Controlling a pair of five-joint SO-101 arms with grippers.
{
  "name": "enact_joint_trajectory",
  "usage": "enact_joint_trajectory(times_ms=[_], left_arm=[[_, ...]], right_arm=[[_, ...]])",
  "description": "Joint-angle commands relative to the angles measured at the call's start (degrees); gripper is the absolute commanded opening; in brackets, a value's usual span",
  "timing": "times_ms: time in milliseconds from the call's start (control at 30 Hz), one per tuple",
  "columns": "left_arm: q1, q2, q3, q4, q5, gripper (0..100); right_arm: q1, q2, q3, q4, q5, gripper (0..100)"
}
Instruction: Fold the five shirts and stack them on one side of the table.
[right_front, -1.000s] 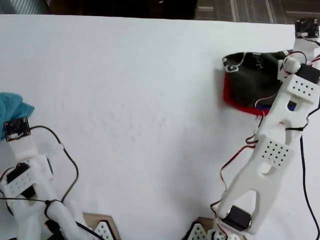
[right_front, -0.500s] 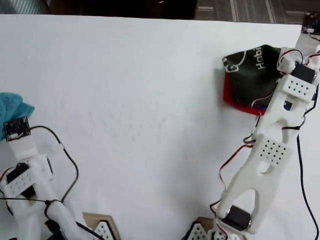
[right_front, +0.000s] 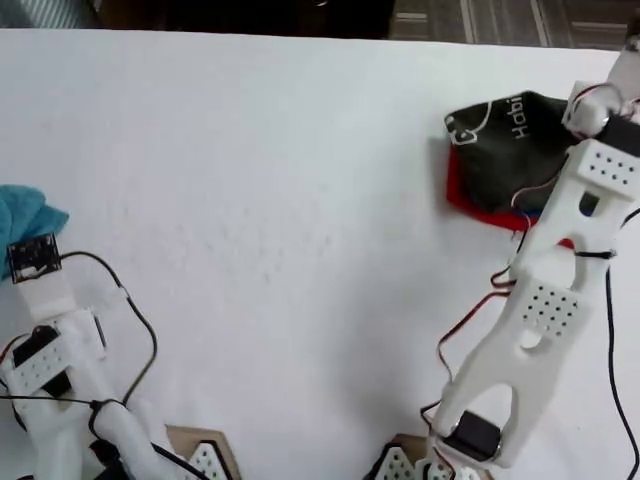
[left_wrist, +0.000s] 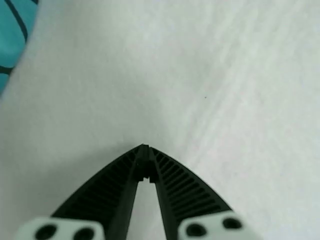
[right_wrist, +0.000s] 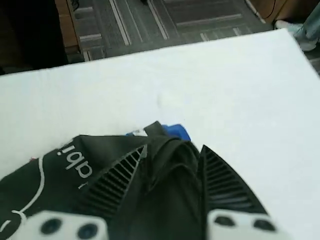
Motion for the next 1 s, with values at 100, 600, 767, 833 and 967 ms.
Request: enact_joint_trajectory(times_ms=[100, 600, 767, 833, 967], left_arm=[[-0.2, -1.4, -0.2, -0.8, 0.4, 3], [-0.2, -1.4, -0.2, -0.8, 0.4, 3], [-0.2, -1.4, -0.2, -0.8, 0.4, 3], [-0.2, -1.4, -0.2, -0.8, 0.4, 3], [-0.2, -1.4, -0.1, -0.8, 0.4, 3]], right_arm=[[-2.1, -14.3, -1.0, 3.9, 0.1, 14.9], [-2.8, 4.8, -1.6, 11.9, 4.6, 2.0], [-2.8, 8.8, -1.6, 9.6, 5.6, 1.9], [-2.7, 9.8, -1.6, 8.0, 5.6, 1.9], [-2.7, 11.5, -1.6, -0.4, 5.6, 1.9]])
